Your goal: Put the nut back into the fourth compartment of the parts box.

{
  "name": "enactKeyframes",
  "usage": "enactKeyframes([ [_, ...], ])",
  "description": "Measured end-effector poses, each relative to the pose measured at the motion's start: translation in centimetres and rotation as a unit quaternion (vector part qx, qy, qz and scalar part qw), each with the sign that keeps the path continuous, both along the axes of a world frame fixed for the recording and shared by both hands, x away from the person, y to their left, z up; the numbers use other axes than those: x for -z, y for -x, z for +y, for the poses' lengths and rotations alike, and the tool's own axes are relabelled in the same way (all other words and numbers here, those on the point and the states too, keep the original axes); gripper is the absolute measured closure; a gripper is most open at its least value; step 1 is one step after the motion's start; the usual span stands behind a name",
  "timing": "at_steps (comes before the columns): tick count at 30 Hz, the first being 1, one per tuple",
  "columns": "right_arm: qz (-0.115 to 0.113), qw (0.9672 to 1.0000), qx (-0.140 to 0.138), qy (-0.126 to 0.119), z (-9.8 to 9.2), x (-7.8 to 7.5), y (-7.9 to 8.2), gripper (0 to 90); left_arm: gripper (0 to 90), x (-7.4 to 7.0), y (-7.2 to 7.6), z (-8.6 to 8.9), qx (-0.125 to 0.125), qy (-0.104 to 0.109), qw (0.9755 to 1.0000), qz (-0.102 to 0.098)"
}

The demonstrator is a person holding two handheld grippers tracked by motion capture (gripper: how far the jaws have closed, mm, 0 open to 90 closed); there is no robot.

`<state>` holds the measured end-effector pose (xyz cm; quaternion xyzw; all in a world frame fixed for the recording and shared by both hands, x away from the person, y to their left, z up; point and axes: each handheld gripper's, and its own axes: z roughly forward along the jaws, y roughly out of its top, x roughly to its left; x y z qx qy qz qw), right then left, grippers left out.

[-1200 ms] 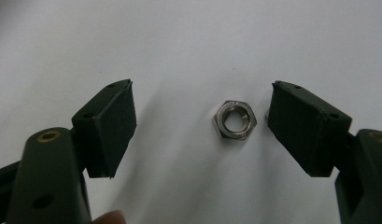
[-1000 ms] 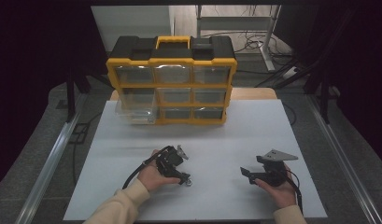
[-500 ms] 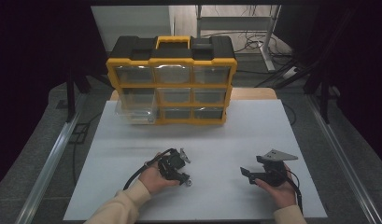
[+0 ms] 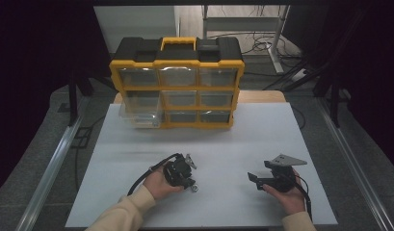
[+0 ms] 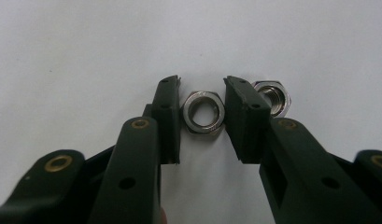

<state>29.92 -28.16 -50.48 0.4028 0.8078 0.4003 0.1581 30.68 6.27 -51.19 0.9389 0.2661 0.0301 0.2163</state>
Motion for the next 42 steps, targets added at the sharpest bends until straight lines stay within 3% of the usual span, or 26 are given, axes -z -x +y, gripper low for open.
enactKeyframes([
  [15,-0.001,1.0,0.002,0.001,-0.1,0.0,0.0,16.7,67.5,-0.1,-0.1,0.3,-0.005,0.009,0.9999,0.0],
  [42,-0.002,1.0,0.002,0.003,-0.1,-0.1,0.1,16.6,67.6,-1.7,-0.1,2.7,-0.029,0.051,0.9983,-0.003],
])
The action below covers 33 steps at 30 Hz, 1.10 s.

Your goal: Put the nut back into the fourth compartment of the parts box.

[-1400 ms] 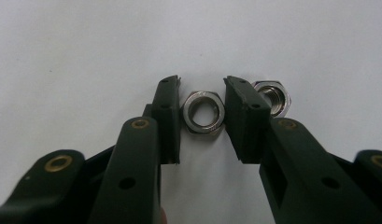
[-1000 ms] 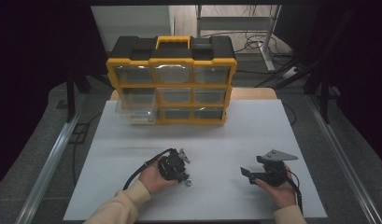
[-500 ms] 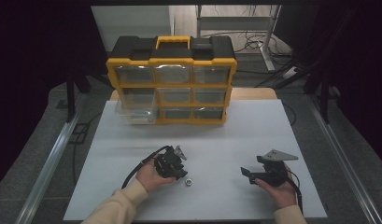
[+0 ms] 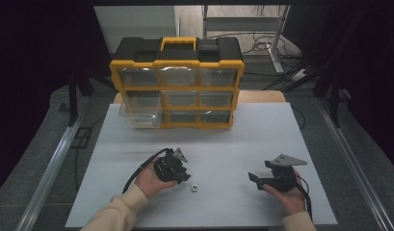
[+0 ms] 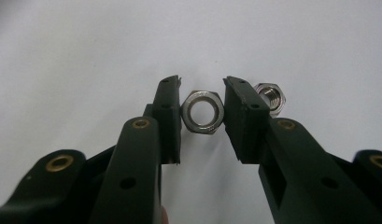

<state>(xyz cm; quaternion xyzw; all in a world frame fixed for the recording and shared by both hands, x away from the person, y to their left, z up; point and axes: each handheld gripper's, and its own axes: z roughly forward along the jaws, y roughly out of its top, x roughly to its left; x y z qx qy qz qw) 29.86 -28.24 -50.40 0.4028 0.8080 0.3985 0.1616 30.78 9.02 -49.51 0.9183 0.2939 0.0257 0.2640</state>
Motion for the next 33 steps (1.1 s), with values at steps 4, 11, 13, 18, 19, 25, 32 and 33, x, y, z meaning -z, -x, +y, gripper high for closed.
enactKeyframes([
  [4,0.0,1.0,0.0,0.0,0.0,0.0,0.0,16.7,67.6,-0.1,0.0,0.4,-0.005,0.006,1.0,0.0],
  [11,0.0,1.0,0.0,0.0,0.0,0.0,0.0,16.6,67.6,-0.9,0.0,1.6,-0.018,0.022,0.9996,-0.002],
  [13,0.0,1.0,0.0,0.0,0.0,0.0,0.0,16.6,67.6,-1.2,0.0,2.0,-0.022,0.023,0.9995,-0.004],
  [18,0.0,1.0,0.001,0.0,0.0,0.0,0.0,16.6,67.6,-1.7,-0.1,2.7,-0.028,0.03,0.9991,-0.008],
  [19,0.0,1.0,0.001,0.0,0.0,0.0,0.0,16.6,67.6,-1.8,-0.1,2.8,-0.029,0.031,0.999,-0.009],
  [25,-0.001,1.0,-0.001,0.0,0.0,0.0,0.0,16.6,67.6,-2.5,0.0,3.4,-0.035,0.036,0.9986,-0.013],
  [32,0.0,1.0,0.001,-0.001,0.0,0.0,0.0,16.6,67.6,-3.3,0.0,4.1,-0.041,0.04,0.9981,-0.022],
  [33,0.0,1.0,0.001,0.0,0.0,0.0,0.0,16.6,67.6,-3.4,0.0,4.1,-0.042,0.041,0.998,-0.023],
])
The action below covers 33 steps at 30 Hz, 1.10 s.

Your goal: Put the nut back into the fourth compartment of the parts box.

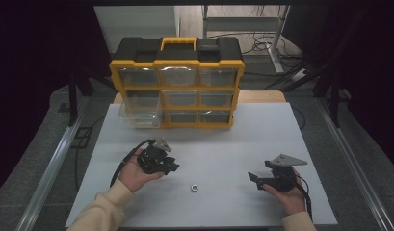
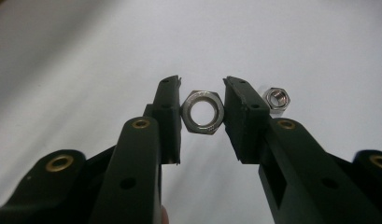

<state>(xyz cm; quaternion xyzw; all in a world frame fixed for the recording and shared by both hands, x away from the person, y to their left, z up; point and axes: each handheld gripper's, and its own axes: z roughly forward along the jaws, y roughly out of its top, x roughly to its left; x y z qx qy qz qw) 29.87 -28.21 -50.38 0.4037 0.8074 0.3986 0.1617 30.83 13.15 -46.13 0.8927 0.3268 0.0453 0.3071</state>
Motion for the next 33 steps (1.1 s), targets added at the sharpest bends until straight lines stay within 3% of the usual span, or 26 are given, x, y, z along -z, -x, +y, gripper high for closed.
enactKeyframes([
  [33,0.0,1.0,0.0,-0.001,0.0,0.0,0.0,16.6,67.6,-3.0,-0.3,2.8,-0.026,0.018,0.9993,-0.02],
])
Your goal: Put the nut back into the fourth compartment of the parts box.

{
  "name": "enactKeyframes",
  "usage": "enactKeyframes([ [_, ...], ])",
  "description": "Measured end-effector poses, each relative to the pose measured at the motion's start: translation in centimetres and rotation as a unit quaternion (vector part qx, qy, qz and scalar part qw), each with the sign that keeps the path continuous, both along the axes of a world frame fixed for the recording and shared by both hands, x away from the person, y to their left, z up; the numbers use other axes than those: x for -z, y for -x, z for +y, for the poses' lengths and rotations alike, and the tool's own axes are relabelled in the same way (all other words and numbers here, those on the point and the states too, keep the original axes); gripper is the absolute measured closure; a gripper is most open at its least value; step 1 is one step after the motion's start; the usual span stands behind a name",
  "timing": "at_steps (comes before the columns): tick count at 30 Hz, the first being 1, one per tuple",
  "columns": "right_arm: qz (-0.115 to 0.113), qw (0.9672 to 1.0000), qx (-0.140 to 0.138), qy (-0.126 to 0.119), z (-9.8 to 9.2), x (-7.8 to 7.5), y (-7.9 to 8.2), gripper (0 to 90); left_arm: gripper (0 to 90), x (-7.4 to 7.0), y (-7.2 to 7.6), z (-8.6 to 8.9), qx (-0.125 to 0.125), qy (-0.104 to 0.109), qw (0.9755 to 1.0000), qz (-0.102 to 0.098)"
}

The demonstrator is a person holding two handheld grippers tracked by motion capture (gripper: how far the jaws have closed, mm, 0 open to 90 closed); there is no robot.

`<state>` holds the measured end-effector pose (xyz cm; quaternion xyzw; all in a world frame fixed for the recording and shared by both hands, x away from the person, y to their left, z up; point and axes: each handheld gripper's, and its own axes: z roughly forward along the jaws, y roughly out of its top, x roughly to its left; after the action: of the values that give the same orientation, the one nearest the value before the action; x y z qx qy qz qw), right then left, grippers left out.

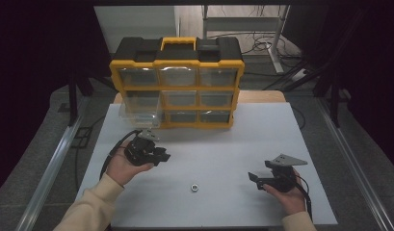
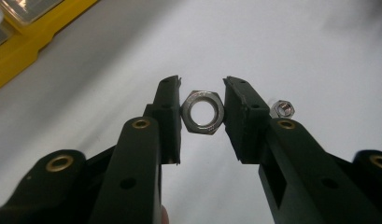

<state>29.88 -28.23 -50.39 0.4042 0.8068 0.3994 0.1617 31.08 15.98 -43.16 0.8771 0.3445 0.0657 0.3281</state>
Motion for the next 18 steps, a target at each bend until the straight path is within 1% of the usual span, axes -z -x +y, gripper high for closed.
enactKeyframes([
  [14,-0.001,1.0,0.0,0.001,0.0,0.0,0.0,16.6,67.6,-0.8,0.0,0.8,-0.008,0.008,0.9999,-0.007],
  [18,-0.001,1.0,0.0,0.002,0.0,0.0,0.0,16.6,67.6,-1.3,-0.1,1.0,-0.009,0.008,0.9999,-0.01],
])
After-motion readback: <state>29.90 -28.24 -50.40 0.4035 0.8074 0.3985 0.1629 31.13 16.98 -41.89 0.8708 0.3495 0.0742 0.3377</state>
